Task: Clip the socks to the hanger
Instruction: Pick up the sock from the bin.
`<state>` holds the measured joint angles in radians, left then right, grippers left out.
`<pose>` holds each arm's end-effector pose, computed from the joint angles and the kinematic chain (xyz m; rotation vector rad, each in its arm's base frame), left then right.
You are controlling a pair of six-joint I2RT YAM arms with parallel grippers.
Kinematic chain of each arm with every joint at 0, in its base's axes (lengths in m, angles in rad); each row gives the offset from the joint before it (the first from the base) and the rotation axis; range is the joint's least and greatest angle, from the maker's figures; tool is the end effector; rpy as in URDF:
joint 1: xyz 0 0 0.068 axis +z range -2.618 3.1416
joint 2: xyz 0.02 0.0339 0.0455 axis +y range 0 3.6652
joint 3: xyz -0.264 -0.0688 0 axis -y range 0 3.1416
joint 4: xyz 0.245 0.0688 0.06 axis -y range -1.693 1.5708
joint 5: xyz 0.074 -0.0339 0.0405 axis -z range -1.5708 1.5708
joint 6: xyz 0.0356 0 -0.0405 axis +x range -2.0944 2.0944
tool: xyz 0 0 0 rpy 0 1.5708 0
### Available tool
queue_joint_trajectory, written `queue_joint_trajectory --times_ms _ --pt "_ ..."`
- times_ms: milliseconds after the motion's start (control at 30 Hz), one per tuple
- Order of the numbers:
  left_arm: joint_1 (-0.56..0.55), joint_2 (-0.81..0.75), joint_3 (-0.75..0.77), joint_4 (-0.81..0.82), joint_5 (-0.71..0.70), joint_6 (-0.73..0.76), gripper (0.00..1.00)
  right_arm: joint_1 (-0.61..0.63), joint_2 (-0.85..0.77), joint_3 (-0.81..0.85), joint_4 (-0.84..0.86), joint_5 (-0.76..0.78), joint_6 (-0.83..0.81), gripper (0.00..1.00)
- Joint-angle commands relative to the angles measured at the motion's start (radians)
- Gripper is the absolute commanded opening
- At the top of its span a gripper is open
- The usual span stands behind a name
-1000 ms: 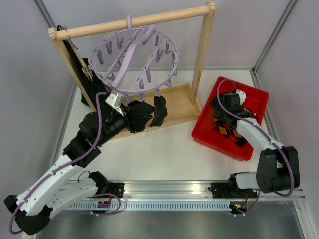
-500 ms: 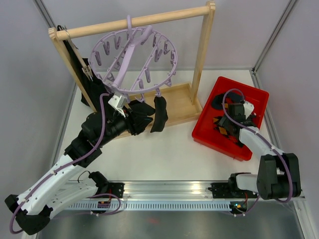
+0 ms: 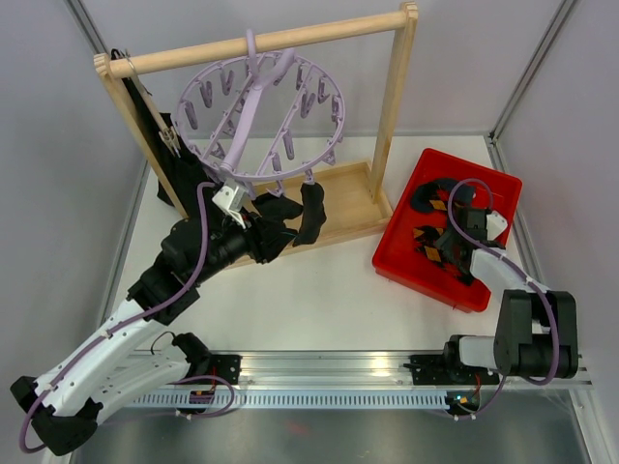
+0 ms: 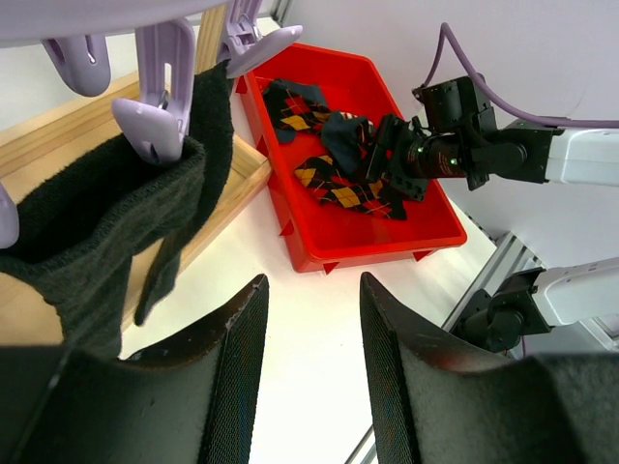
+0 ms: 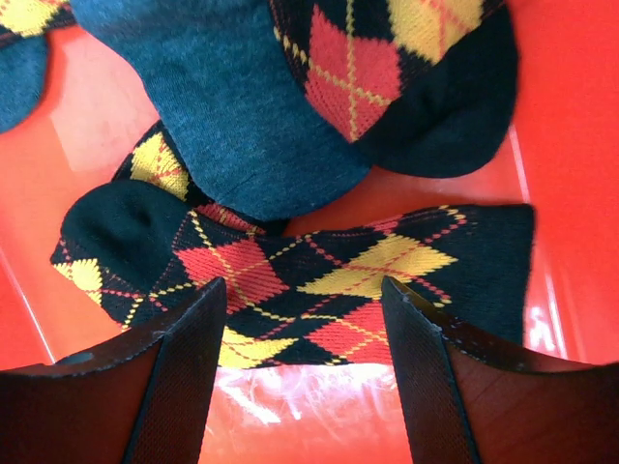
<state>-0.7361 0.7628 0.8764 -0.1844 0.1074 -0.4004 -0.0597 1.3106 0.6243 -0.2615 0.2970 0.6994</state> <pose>0.1271 -0.1203 0.3756 0.3739 1.6888 -0.9444 0.2416 -0.0249 0.1720 1.0214 2.2409 -0.1003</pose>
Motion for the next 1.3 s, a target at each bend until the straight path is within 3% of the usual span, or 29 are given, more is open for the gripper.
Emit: queue_joint_trajectory --times_ms 0,100,200,233,300,533,767,1100,1267 --pt "0.001 0.007 -0.008 0.029 0.006 0.028 0.49 -0.012 0.029 -0.009 0.068 -0.044 0.040 0.70" --pt "0.001 0.009 -0.008 0.030 0.006 0.026 0.48 -0.017 0.053 -0.009 0.093 -0.065 0.038 0.56" --pt "0.001 0.010 -0.010 0.028 0.000 0.026 0.49 -0.019 0.070 -0.008 0.103 -0.070 0.034 0.34" --pt "0.001 0.012 -0.010 0.028 0.002 0.025 0.48 -0.019 0.072 -0.006 0.102 -0.073 0.031 0.16" --pt "0.001 0.015 -0.008 0.026 0.002 0.023 0.49 -0.017 0.061 0.003 0.093 -0.103 0.008 0.02" --pt "0.001 0.023 0.016 0.026 0.014 0.020 0.49 -0.019 -0.117 0.097 -0.002 -0.200 -0.103 0.00" --pt "0.001 0.070 0.101 0.025 0.044 0.028 0.50 -0.005 -0.235 0.291 -0.085 -0.336 -0.236 0.00" --pt "0.001 0.225 0.251 0.052 0.176 0.023 0.52 0.055 -0.293 0.377 0.002 -0.571 -0.324 0.00" --pt "0.001 0.308 0.334 0.100 0.285 0.052 0.54 0.159 -0.324 0.446 0.039 -0.699 -0.382 0.00"
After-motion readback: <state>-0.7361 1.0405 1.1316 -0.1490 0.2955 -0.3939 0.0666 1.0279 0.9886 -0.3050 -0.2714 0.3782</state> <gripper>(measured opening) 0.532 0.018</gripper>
